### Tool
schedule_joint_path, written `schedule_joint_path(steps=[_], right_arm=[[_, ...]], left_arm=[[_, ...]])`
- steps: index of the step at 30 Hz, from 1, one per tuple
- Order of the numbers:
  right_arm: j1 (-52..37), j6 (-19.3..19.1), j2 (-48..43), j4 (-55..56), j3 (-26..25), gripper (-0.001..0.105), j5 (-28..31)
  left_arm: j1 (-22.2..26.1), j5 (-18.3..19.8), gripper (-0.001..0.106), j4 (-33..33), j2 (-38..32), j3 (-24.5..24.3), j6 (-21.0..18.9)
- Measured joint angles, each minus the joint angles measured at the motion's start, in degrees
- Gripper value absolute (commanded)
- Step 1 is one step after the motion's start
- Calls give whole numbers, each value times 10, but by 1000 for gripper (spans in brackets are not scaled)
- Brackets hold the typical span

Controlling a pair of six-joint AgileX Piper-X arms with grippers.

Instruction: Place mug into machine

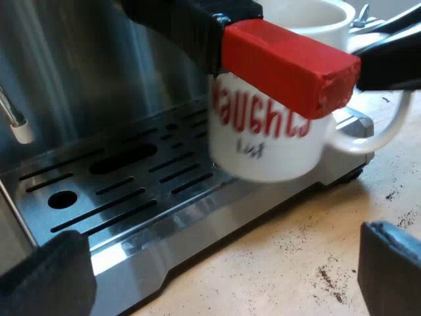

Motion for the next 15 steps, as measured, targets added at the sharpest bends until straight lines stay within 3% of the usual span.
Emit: schedule_joint_path(steps=[11, 15], right_arm=[[0, 1, 74, -43, -29, 0, -6], [0, 1, 136, -53, -72, 0, 7]], left_arm=[[0, 0, 82, 0, 0, 0, 0], [0, 0, 82, 0, 0, 0, 0]])
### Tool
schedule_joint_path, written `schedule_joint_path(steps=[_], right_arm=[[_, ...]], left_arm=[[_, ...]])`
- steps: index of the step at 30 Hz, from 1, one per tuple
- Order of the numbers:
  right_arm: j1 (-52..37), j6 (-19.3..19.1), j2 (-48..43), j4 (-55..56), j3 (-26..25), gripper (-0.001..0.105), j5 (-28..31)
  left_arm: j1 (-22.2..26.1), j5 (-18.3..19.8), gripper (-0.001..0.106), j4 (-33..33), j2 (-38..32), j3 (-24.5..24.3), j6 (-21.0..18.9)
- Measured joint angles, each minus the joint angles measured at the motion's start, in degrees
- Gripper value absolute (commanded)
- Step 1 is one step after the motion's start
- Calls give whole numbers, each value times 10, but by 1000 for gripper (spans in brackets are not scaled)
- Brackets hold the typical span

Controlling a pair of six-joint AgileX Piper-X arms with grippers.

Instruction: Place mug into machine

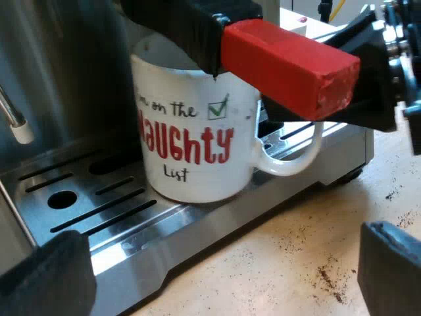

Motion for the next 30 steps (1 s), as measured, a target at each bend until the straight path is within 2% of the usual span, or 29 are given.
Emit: schedule_joint_path(steps=[3, 4, 6, 7, 8, 9, 10, 11, 12, 14, 20, 24, 28, 30], right_arm=[[0, 0, 15, -5, -10, 2, 13], [0, 0, 20, -8, -13, 8, 16], [0, 0, 24, -9, -17, 22, 17], [0, 0, 24, -10, -17, 33, 17], [0, 0, 24, -10, -17, 37, 17], [0, 1, 24, -10, -17, 46, 17], [0, 1, 24, -10, -17, 46, 17], [0, 1, 24, -13, -17, 60, 17], [0, 1, 24, -15, -18, 64, 17], [0, 2, 23, -17, -19, 66, 17], [5, 24, -13, -18, -12, 65, 65], [7, 33, -41, -22, 15, 65, 73], [7, 37, -46, -23, 49, 56, 56], [9, 37, -46, -25, 60, 55, 46]], left_arm=[[0, 0, 82, 0, 0, 0, 0], [0, 0, 82, 0, 0, 0, 0], [0, 0, 82, 0, 0, 0, 0], [0, 0, 82, 0, 0, 0, 0], [0, 0, 82, 0, 0, 0, 0], [0, 0, 82, 0, 0, 0, 0], [0, 0, 82, 0, 0, 0, 0], [0, 0, 82, 0, 0, 0, 0], [0, 0, 82, 0, 0, 0, 0], [0, 0, 82, 0, 0, 0, 0], [0, 0, 82, 0, 0, 0, -2], [0, 0, 82, 0, 0, 0, -4], [0, 0, 82, 0, 0, 0, -4], [0, 0, 82, 0, 0, 0, -4]])
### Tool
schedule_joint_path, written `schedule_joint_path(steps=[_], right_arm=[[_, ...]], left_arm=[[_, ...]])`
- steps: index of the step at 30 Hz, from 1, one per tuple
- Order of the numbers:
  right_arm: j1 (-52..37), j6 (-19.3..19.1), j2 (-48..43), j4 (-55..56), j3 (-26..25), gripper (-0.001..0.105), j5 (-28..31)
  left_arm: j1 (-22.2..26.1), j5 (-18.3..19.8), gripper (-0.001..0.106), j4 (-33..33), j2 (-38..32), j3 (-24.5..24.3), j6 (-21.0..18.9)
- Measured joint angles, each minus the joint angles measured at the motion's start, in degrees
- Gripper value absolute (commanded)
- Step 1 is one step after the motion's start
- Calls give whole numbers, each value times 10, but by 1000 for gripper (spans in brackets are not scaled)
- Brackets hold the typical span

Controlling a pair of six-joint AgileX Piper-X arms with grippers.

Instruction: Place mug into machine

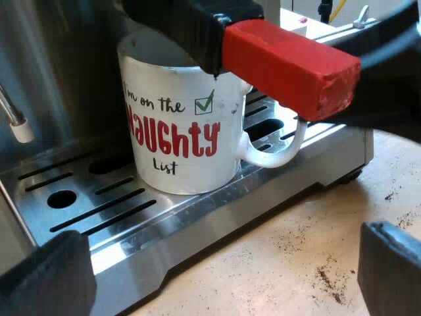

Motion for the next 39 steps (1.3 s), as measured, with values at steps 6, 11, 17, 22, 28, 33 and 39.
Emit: schedule_joint_path(steps=[6, 11, 17, 22, 28, 33, 39], right_arm=[[14, 0, 15, -24, 7, 55, -1], [14, 0, 76, -96, 7, 55, -1], [14, 0, 128, -121, -26, 55, 1], [13, 1, 175, -125, -84, 39, 14], [13, 1, 185, -125, -98, 39, 15], [13, 1, 209, -126, -132, 39, 58], [31, 1, 185, -78, -130, 39, 61]], left_arm=[[0, 0, 82, 0, 0, 0, 0], [0, 0, 82, 0, 0, 0, 0], [0, 0, 82, 0, 0, 0, 0], [0, 0, 82, 0, 0, 0, 0], [0, 0, 82, 0, 0, 0, 0], [0, 0, 82, 0, 0, 0, 0], [0, 0, 82, 0, 0, 0, 0]])
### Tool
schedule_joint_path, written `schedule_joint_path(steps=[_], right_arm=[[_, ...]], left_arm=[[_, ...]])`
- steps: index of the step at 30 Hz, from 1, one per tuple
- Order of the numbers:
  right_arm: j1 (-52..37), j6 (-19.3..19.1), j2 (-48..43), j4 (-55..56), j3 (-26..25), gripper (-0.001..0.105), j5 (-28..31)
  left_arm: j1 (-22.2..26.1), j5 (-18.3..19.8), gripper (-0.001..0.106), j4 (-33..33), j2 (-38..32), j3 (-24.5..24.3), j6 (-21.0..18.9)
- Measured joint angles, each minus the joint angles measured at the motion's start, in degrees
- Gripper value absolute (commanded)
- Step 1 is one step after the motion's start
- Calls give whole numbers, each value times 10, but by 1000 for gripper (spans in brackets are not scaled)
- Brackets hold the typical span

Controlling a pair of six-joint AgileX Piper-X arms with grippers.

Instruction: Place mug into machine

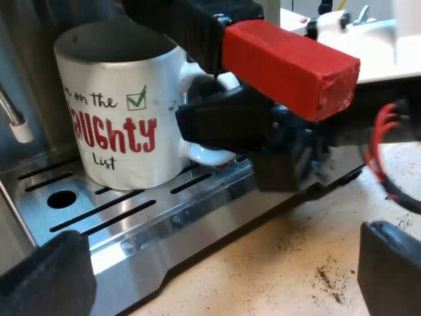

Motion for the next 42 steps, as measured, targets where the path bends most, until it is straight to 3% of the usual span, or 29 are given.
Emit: schedule_joint_path(steps=[13, 17, 25, 27, 31, 32, 39, 42], right_arm=[[27, 24, -154, 148, 80, 39, 19], [27, 24, -268, 248, 95, 39, 23], [27, 25, -400, 361, 95, 38, 28], [27, 25, -422, 380, 95, 34, 28], [27, 25, -473, 432, 95, 2, 20], [27, 25, -496, 456, 95, 0, 4], [27, 25, -537, 478, 95, 0, -15], [35, 25, -549, 482, 71, 0, -13]], left_arm=[[0, 0, 82, -1, 0, 0, 0], [0, 0, 82, 3, 0, -36, 11], [0, 0, 82, 15, 0, -113, 16], [0, 0, 82, 31, 0, -125, 16], [0, -5, 82, 74, 0, -155, 16], [0, -10, 82, 89, 0, -163, 16], [0, -22, 82, 117, -10, -184, 18], [0, -25, 82, 175, -59, -216, 21]])
